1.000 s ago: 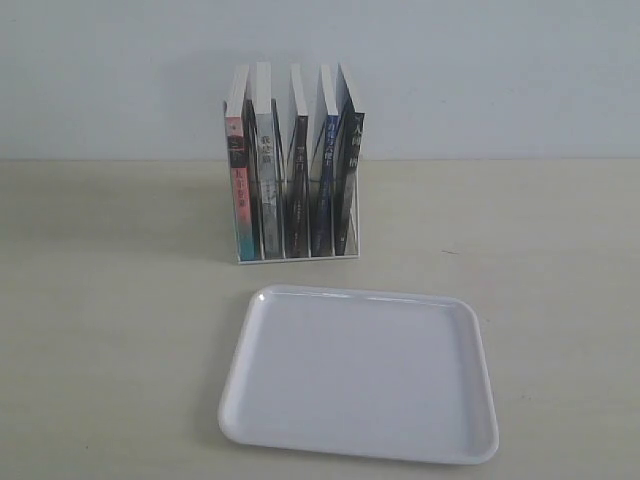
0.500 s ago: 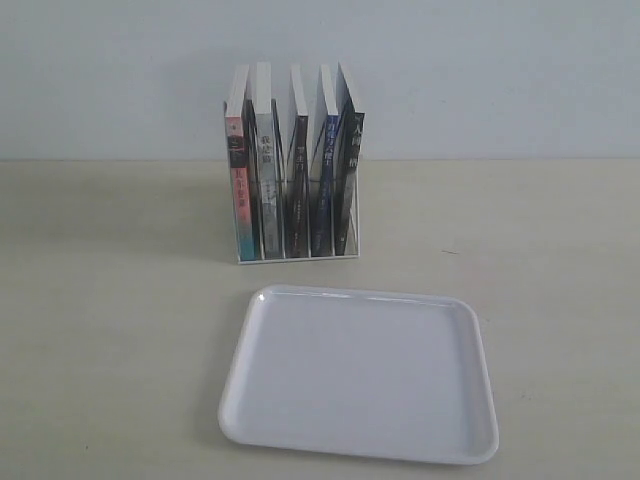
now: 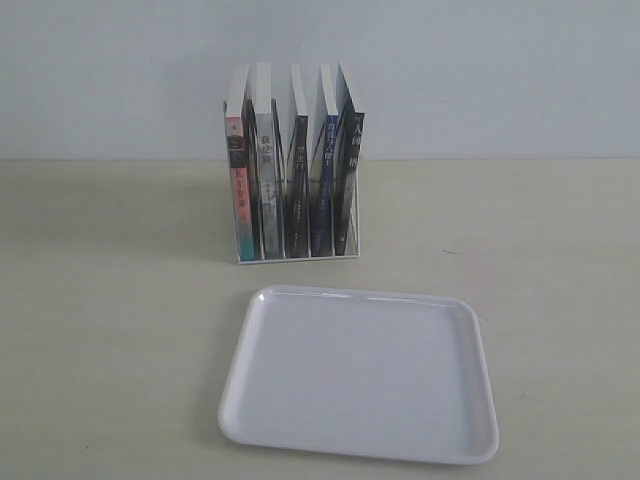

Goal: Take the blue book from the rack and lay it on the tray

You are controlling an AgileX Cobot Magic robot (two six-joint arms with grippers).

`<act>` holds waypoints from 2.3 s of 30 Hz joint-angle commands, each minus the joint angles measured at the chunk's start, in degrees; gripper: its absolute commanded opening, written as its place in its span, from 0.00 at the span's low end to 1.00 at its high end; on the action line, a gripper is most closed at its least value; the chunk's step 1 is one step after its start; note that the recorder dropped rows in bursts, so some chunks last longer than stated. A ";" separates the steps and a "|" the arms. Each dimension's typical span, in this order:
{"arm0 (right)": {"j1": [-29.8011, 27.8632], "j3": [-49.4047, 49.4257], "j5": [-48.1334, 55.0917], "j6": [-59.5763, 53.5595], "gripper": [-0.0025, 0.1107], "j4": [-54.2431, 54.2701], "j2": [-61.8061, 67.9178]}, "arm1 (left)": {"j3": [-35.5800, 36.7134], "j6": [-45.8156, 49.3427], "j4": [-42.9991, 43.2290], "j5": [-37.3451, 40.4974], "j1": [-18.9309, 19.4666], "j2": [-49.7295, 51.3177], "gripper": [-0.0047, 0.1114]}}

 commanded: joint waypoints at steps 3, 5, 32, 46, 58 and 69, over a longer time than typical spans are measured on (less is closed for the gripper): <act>-0.02 -22.85 14.68 -0.61 0.02 0.01 7.43 | -0.06 0.00 -0.23 -0.25 0.11 -0.18 0.08; -0.02 -32.96 34.57 -1.09 0.02 0.01 14.43 | -0.06 0.00 -0.23 -0.25 0.11 -0.18 0.08; -0.02 -54.24 54.40 -4.16 0.02 22.32 66.65 | -0.06 0.00 -0.23 -0.25 0.11 -0.18 0.08; 18.67 -81.46 61.03 -15.71 0.02 32.71 88.86 | -0.06 0.00 -0.23 -0.25 0.11 -0.18 0.08; 21.90 -109.70 80.16 0.79 0.02 15.16 111.32 | -0.06 0.00 -0.23 -0.25 0.11 -0.18 0.08; 23.00 -118.43 85.62 0.56 0.38 16.68 120.20 | -0.06 0.00 -0.23 -0.25 0.11 -0.18 0.08</act>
